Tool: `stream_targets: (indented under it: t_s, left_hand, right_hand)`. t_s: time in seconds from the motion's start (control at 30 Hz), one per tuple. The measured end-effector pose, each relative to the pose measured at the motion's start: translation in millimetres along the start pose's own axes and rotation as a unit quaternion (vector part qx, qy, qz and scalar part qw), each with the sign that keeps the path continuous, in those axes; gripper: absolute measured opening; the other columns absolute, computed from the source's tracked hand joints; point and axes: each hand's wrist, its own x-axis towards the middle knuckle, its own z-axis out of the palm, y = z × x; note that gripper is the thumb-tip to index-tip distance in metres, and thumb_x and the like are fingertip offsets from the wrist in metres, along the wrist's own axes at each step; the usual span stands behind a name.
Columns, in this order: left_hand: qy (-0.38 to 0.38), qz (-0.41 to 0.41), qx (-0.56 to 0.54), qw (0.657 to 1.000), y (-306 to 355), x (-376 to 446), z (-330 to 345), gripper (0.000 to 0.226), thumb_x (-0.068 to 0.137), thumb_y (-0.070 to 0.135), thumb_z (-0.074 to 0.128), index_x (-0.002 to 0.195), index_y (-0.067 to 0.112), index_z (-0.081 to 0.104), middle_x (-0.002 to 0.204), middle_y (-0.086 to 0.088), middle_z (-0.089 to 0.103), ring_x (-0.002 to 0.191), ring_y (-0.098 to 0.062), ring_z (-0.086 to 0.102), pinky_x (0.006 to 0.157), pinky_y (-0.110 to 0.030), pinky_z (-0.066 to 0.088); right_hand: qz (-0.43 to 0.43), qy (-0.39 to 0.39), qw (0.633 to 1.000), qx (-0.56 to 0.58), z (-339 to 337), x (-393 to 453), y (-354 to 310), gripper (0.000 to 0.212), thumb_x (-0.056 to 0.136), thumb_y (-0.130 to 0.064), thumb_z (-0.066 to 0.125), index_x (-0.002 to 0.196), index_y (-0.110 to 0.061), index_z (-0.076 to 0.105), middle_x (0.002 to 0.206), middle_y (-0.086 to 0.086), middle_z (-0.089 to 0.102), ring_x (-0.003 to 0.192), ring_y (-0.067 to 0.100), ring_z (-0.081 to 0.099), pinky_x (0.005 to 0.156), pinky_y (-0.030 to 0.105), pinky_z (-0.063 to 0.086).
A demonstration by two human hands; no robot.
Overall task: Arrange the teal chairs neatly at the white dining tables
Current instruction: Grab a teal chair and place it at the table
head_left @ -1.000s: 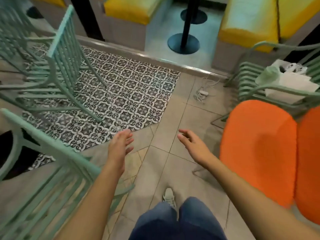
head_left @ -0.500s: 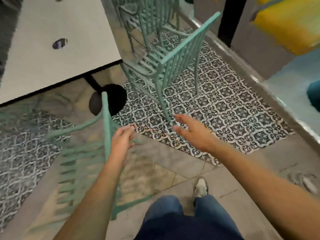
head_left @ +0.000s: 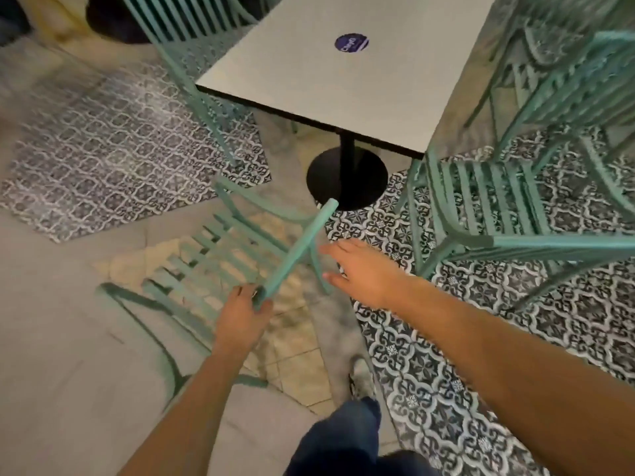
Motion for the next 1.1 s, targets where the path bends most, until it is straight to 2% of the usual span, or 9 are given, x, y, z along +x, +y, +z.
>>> stream_targets:
  t_s: [0.2,0.27,0.4,0.47,0.53,0.63,0.77,0.97,1.1]
  left_hand:
    - [0.013,-0.085,0.042,0.995,-9.8,-10.6,3.3,0.047,0.093,0.046,0.054,0.128,0.014,0.056,0.122,-0.008,0.056,0.106,-0.029,0.057,0.086,-0.037,0.049]
    - [0.016,-0.103,0.056,0.993,-12.2,-21.4,3.4,0.053,0.09,0.058,0.049,0.124,0.019,0.057,0.116,-0.003,0.057,0.104,-0.027,0.057,0.084,-0.038,0.049]
    - [0.026,-0.168,0.097,0.981,-26.8,-39.9,2.5,0.082,0.072,0.087,0.025,0.111,0.024,0.06,0.105,0.002,0.059,0.1,-0.024,0.058,0.085,-0.039,0.047]
    - [0.029,-0.213,0.114,0.97,-38.3,-48.8,5.9,0.073,0.077,0.083,0.033,0.112,0.024,0.06,0.108,0.001,0.061,0.104,-0.024,0.058,0.089,-0.039,0.044]
    - [0.04,-0.222,0.127,0.966,-46.7,-54.5,11.3,0.061,0.085,0.072,0.04,0.114,0.021,0.058,0.112,-0.001,0.061,0.107,-0.026,0.056,0.093,-0.041,0.041]
    - [0.053,-0.215,0.146,0.964,-51.3,-57.6,18.8,0.054,0.089,0.067,0.036,0.111,0.022,0.055,0.112,0.0,0.06,0.105,-0.027,0.055,0.092,-0.042,0.037]
    - [0.031,-0.215,0.152,0.964,-47.1,-59.7,16.4,0.055,0.089,0.069,0.03,0.108,0.024,0.053,0.109,0.002,0.059,0.103,-0.025,0.054,0.093,-0.043,0.037]
    - [-0.049,-0.192,0.182,0.963,-52.3,-72.4,-3.4,0.049,0.086,0.073,0.022,0.099,0.032,0.044,0.097,0.008,0.054,0.092,-0.017,0.054,0.086,-0.04,0.044]
    - [-0.068,-0.155,0.181,0.969,-69.0,-78.9,-14.9,0.049,0.087,0.073,0.026,0.099,0.03,0.046,0.094,0.007,0.052,0.087,-0.017,0.056,0.083,-0.041,0.047]
  right_hand:
    - [-0.135,-0.063,0.988,-0.036,8.2,72.1,13.1,0.054,0.095,-0.039,0.05,0.141,-0.012,0.041,0.134,0.01,0.05,0.126,0.029,0.042,0.108,0.039,0.032]
    - [-0.167,-0.098,0.979,-0.064,14.6,91.2,10.0,0.054,0.095,-0.041,0.048,0.142,-0.014,0.04,0.135,0.007,0.047,0.128,0.027,0.04,0.107,0.04,0.032]
    - [-0.241,-0.154,0.952,-0.111,31.3,123.0,13.9,0.053,0.096,-0.044,0.044,0.141,-0.017,0.039,0.134,0.005,0.049,0.126,0.027,0.042,0.105,0.039,0.031]
    - [-0.27,-0.184,0.934,-0.146,37.4,137.1,22.5,0.054,0.096,-0.049,0.042,0.141,-0.019,0.039,0.133,0.005,0.052,0.123,0.027,0.045,0.103,0.039,0.031]
    - [-0.275,-0.209,0.923,-0.168,38.1,148.9,27.6,0.051,0.094,-0.054,0.043,0.134,-0.022,0.046,0.126,0.004,0.058,0.116,0.027,0.052,0.096,0.038,0.038]
    - [-0.299,-0.224,0.909,-0.184,41.8,158.1,27.2,0.047,0.092,-0.062,0.039,0.112,-0.022,0.053,0.107,0.003,0.063,0.101,0.026,0.06,0.08,0.036,0.046]
    - [-0.307,-0.187,0.907,-0.221,43.4,153.5,27.4,0.052,0.09,-0.069,0.032,0.101,-0.022,0.052,0.097,-0.001,0.064,0.092,0.023,0.062,0.067,0.034,0.04]
    - [-0.259,-0.208,0.921,-0.202,37.8,111.0,17.4,0.05,0.091,-0.067,0.033,0.109,-0.024,0.052,0.089,-0.007,0.06,0.082,0.015,0.059,0.063,0.03,0.04]
    - [-0.2,-0.223,0.938,-0.175,41.1,86.2,0.1,0.056,0.09,-0.068,0.035,0.126,-0.028,0.051,0.102,-0.003,0.064,0.089,0.015,0.058,0.068,0.03,0.038]
